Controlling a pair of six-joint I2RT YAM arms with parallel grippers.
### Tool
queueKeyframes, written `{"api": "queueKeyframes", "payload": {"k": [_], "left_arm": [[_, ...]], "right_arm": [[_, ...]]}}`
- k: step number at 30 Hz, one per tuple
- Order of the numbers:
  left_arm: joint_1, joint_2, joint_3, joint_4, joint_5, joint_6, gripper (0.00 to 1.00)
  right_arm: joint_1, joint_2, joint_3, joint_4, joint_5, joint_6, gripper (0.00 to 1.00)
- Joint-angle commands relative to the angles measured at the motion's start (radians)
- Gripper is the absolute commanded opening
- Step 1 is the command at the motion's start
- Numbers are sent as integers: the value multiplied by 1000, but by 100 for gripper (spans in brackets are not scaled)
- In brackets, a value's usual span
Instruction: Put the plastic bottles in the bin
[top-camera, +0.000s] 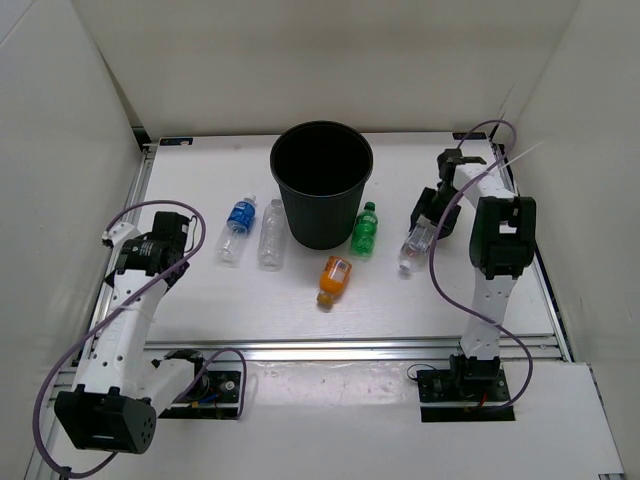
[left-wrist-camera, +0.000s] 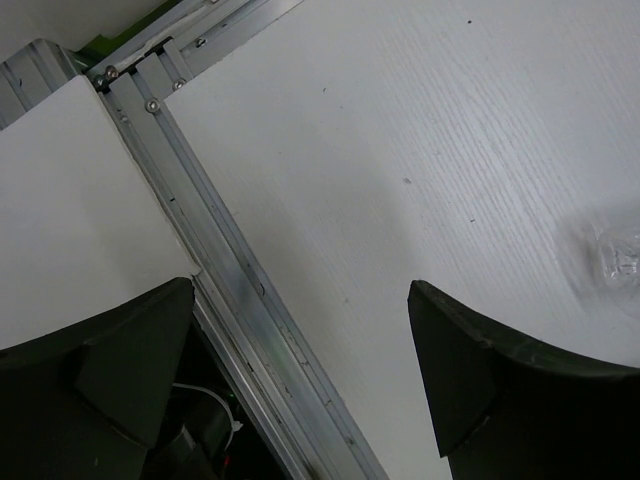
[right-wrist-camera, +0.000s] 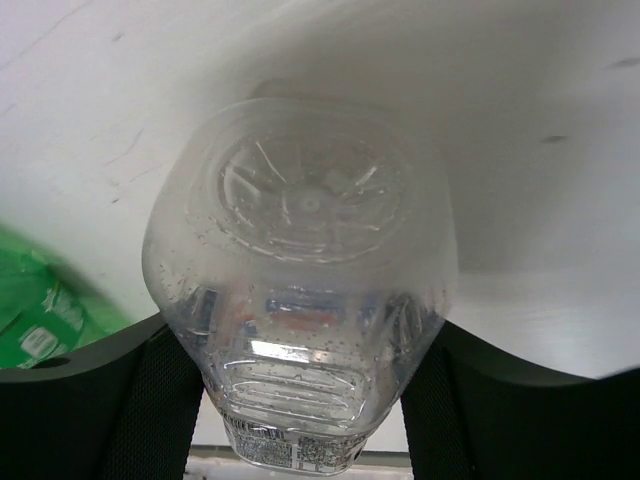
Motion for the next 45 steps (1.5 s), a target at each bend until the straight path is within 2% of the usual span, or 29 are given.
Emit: {"api": "queueKeyframes", "payload": {"k": [1,3,6,9,13,17,22,24,27,29,30,31,33,40,45], "left_arm": [[-4,19,-2,36,15,6,99],[-4,31,-2,45,24,6,99],[-4,62,-2,82,34,6,99],[-13,97,20,132,55,44,99],[-33,143,40,188,90,80,99],[-53,163,60,262,122,132,99],[-93,206,78,365,123,204,99],[-116,231,103,366,123,213,99],[-142,286,145,366,113,213,99],[-160,315,155,366,113,213,99],[-176,326,155,366,104,213,99],[-176,337,165,366,104,213,99],[-188,373,178,376,104,213,99],[-240,507,267,431,4,304,99],[-240,611,320,491,66,359,99]], "right_arm": [[-49,-101,12,-50,74,32,52],[-62,-158,59,-87,58,56,50],[-62,-221,228,-133,4,84,49],[-62,-252,438,-133,-137,116,48],[-7,-273,651,-41,-295,136,46],[99,-298,693,117,-362,150,45],[317,-238,822,161,-246,37,46],[352,-227,832,193,-217,24,47],[372,-188,846,221,-202,12,52],[372,-174,846,230,-192,3,61],[372,-158,837,230,-192,-6,67],[382,-148,837,212,-192,-6,83],[391,-148,816,184,-157,-7,100],[363,-219,814,175,-148,-5,100],[310,-293,737,140,-166,7,100]]}}
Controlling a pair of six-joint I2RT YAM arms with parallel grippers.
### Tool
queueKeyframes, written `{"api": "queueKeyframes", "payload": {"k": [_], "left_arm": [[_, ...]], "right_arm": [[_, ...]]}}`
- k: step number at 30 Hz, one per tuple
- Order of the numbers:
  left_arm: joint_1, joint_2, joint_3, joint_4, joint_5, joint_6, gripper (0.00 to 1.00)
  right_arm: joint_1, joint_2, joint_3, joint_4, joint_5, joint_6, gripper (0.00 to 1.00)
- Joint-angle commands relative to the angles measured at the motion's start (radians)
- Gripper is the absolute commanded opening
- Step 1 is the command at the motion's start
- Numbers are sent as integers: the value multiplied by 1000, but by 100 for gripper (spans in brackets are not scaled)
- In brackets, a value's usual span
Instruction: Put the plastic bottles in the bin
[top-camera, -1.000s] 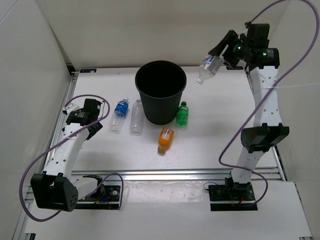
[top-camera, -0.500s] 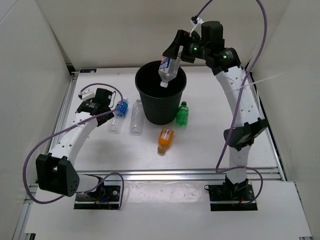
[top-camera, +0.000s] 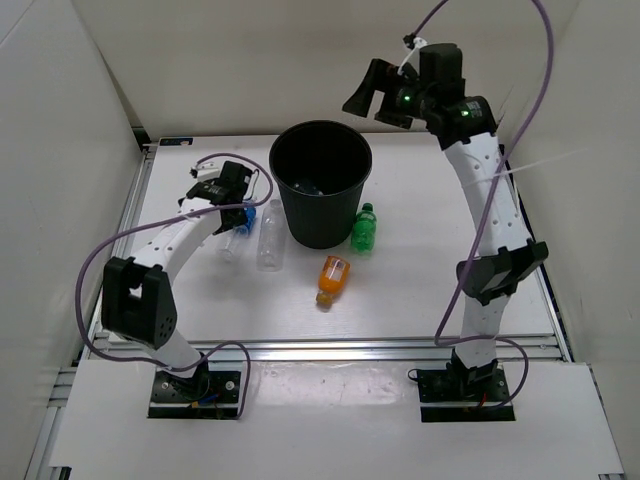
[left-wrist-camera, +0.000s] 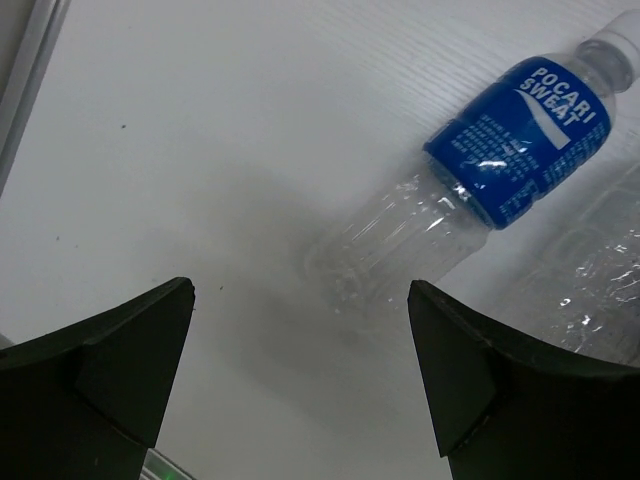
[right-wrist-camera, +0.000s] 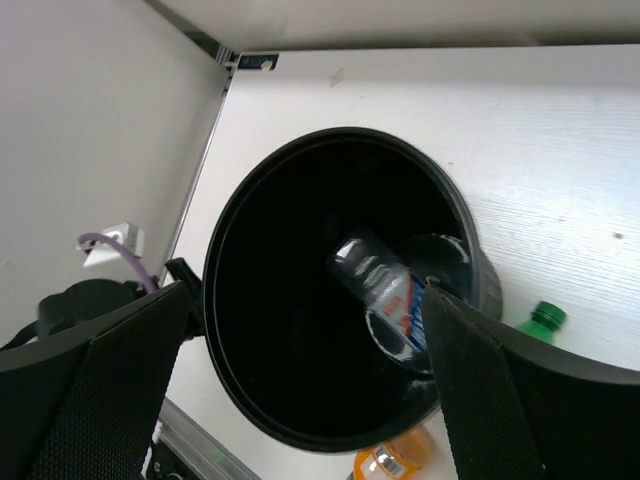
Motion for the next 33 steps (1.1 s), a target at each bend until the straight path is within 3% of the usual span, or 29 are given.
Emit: {"api": "queueKeyframes", "payload": {"k": [1,8,21,29,30,31,33], "left_arm": [[-5,50,63,72,45,71,99],[5,177,92,125,168,111,99],[59,338,101,136,227,34,99],[125,371,101,145,336,34,78],[125,361,101,145,349,34,59],[125,361,101,145,340,34,46],[125,325,110,145,326,34,31]], "right_arm": [[-31,-97,-25,-2,-24,-8,100],[-61,-175,-97,-20,-64,1,100],[-61,-218,-131,-21,-126,1,100],[-61,-218,-150,-21,-126,-8,100],[-61,-218,-150,-21,-117,-8,100],[-61,-218,-150,-21,-117,-8,100],[-61,-218,-150,-21,-117,-8,100]]}}
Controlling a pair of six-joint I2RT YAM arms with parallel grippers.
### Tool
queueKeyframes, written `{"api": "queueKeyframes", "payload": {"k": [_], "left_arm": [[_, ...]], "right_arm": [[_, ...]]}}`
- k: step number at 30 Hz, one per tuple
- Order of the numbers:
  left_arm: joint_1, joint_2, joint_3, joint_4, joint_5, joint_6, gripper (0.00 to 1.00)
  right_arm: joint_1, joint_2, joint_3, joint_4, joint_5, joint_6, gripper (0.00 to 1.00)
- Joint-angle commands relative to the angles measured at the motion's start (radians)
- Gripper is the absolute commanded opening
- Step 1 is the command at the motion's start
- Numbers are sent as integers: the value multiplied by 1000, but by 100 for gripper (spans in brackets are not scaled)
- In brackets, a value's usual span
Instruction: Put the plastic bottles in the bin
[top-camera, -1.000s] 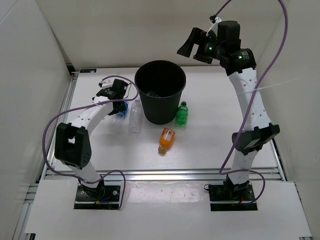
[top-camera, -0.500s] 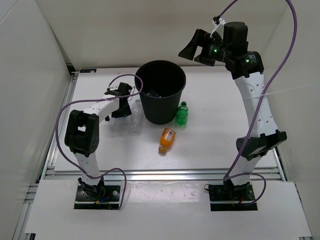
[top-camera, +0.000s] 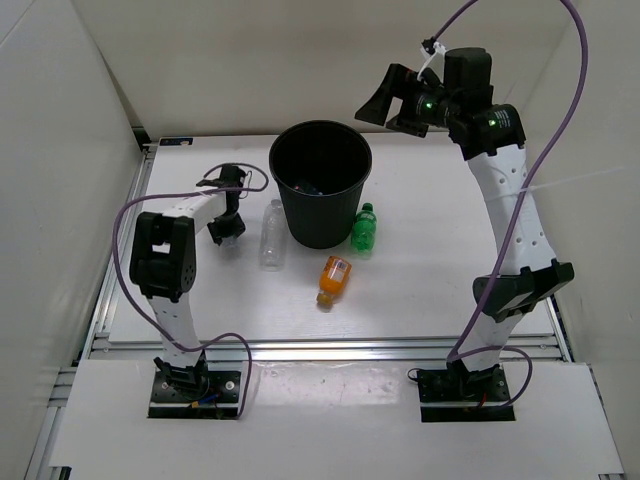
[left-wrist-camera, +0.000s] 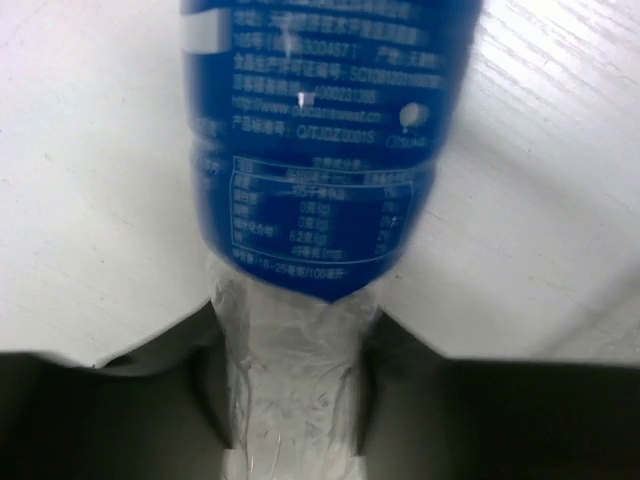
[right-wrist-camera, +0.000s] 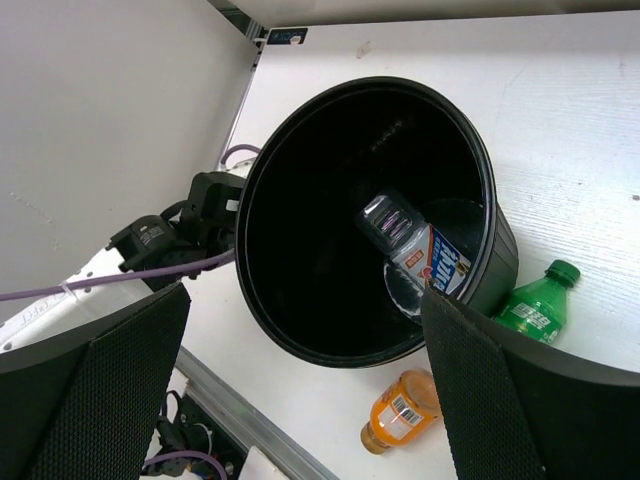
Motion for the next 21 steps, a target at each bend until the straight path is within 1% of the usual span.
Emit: {"api": "queueKeyframes", "payload": {"k": [1,3,5,7,9,11,12,13,14,16,17,18,20,21], "left_arm": [[-6,-71,30,2,19,-12,29],[-6,-129,82,-52,-28,-43,29],[-6,-182,124,-64,-28,-43,29],[-15,-272,196,-76,-37,-43,30],[-61,-326,254,-76,-37,-43,32],[-92,-371,360,-41,-47,-34,33],[-124,-371,401,-29,-16,-25,35],[-139,-371,485,-15,-7,-14,35],[-158,-355,533,-4,-7,11,36],[-198,-319,627,-4,42,34,36],[-207,-273,709,5,74,54,37],[-224,-247,746,5,152,64,39],[-245,-166,840,5,223,77,40],[-261,-141,863,16,248,90,42]], "right_arm": [[-4,-41,-1,15,-13,-11,100],[-4,-41,-11,15,-13,-11,100],[-4,-41,-21,15,-3,-11,100],[-4,-41,-32,15,7,-11,100],[-4,-41,-41,4,37,-1,100],[-13,-41,-72,-23,76,13,100],[-30,-41,-83,-23,85,22,100],[-39,-41,-96,-33,85,47,100],[-50,-50,-127,-33,85,59,100],[-85,-50,-156,-33,85,79,100],[-108,-50,-178,-43,71,88,100],[-119,-50,-189,-43,61,105,100],[-151,-50,-208,-52,60,133,100],[-161,-50,-219,-69,60,142,100]]}}
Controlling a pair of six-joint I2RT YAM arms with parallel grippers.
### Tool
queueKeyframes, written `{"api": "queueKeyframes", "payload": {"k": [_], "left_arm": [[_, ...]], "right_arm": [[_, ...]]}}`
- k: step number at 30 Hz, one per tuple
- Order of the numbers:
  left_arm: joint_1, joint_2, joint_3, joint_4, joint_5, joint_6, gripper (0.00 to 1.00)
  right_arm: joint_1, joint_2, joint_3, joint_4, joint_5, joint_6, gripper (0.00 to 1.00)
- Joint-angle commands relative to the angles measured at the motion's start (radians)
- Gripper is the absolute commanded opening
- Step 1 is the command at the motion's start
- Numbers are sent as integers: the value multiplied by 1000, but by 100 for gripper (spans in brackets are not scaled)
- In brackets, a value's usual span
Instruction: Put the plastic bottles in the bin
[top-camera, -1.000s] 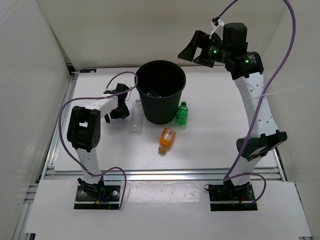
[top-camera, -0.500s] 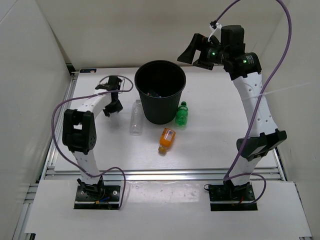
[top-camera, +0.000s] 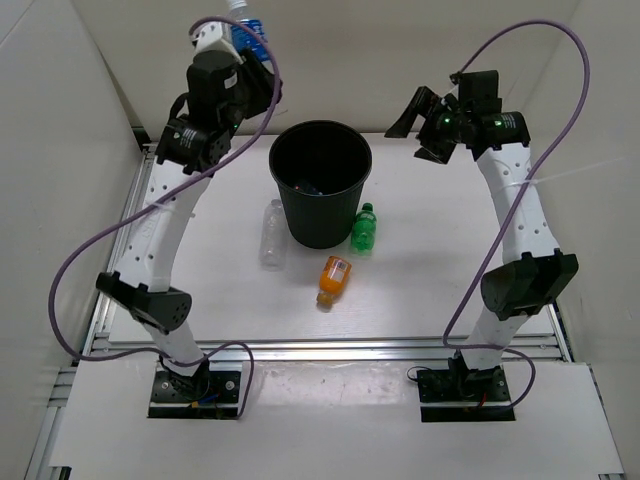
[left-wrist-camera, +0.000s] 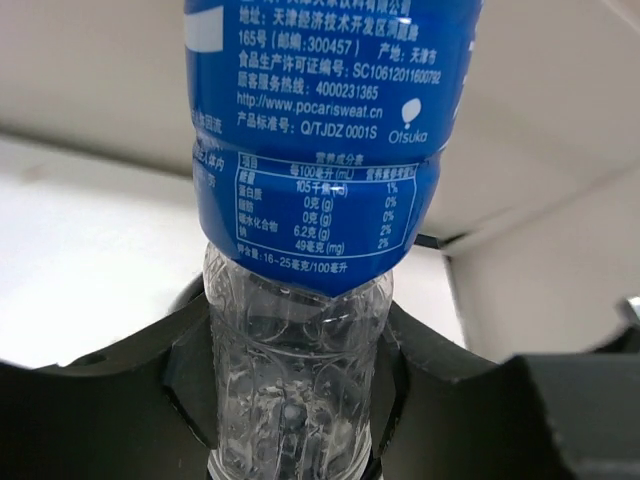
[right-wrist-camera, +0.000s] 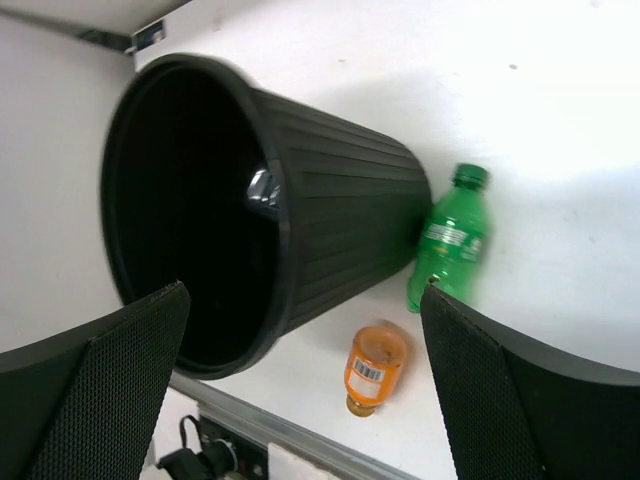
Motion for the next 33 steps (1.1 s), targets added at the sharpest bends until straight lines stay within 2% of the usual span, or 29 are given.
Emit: {"api": "queueKeyframes", "payload": {"k": [1,4,6,7,14,19,24,25,31,33], "left_arm": [[-53,149,65,-23,174,62,44],[-105,217,74,-23,221,89,50],[-117,226,27,-23,222,90,71],[-117,217,7,-23,208,90,100],[-117,145,6,-23,157,122,100],[-117,-3,-59,-23,62,111,100],[-117,-201,-300,-23,-120,61,100],[-117,-261,-390,-23,-137,60,100],[-93,-456,-746,-32,-188,-2,100],[-81,-522,-822,-32,-177,-27,100]], "right_arm": [[-41,-40,-13,-35,1,51,100],[-79,-19,-58,-58,-21,77,100],[-95,-8,-81,-84,-58,77,100],[-104,6,-90,-84,-68,77,100],[-104,61,-220,-74,-133,59,100],[-81,183,-259,-34,-213,59,100],[-46,306,-246,-14,-225,39,100],[-35,337,-246,-14,-225,39,100],[-26,435,-246,15,-225,29,100],[-13,458,-246,15,-225,29,100]]}}
